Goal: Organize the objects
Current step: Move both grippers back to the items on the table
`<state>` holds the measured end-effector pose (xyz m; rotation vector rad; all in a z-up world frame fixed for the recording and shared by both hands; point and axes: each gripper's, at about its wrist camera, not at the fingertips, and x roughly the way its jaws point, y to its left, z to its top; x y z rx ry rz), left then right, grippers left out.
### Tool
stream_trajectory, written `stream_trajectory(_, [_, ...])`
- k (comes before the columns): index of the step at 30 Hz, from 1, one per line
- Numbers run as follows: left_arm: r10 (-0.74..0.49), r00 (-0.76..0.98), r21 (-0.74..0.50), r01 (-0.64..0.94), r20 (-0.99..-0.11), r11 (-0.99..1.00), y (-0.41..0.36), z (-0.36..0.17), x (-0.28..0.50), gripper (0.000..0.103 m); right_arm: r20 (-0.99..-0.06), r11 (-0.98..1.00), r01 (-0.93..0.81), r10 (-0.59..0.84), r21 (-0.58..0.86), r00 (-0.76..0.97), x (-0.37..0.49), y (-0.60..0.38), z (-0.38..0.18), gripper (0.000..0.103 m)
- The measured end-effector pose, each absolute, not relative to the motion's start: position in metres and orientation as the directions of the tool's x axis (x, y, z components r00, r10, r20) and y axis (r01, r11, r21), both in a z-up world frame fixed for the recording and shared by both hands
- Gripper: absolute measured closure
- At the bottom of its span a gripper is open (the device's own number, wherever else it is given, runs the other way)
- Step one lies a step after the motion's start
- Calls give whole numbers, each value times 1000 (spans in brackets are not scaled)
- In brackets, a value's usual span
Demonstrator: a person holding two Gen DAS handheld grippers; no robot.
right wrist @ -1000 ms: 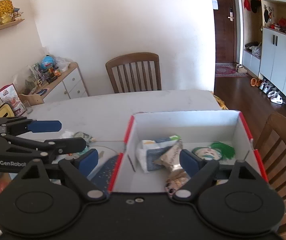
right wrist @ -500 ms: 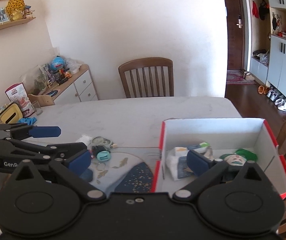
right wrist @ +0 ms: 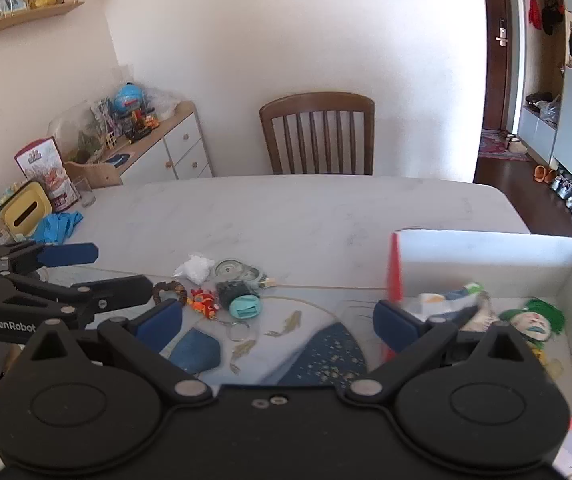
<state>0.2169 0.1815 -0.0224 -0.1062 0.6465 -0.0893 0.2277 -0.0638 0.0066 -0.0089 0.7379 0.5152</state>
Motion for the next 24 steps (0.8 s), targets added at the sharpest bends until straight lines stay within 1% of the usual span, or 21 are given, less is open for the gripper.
stream_trajectory(7, [-63, 784, -88, 10, -617, 996, 219, -53, 223, 0, -679, 864, -479, 447, 158, 582, 251, -30, -9, 3])
stream_trajectory(18, [-43, 736, -92, -25, -676, 995, 253, -112, 257, 0, -761, 865, -489, 390, 109, 519, 291, 3, -56, 6])
stream_trajectory(20, [-38, 720, -97, -41, -693, 994, 258, -124, 264, 0, -774, 864, -493, 380, 102, 506, 298, 9, -65, 10])
stream_trajectory(24, [-19, 695, -87, -62, -719, 994, 262, -140, 275, 0, -795, 861, -502, 363, 86, 487, 307, 20, -83, 14])
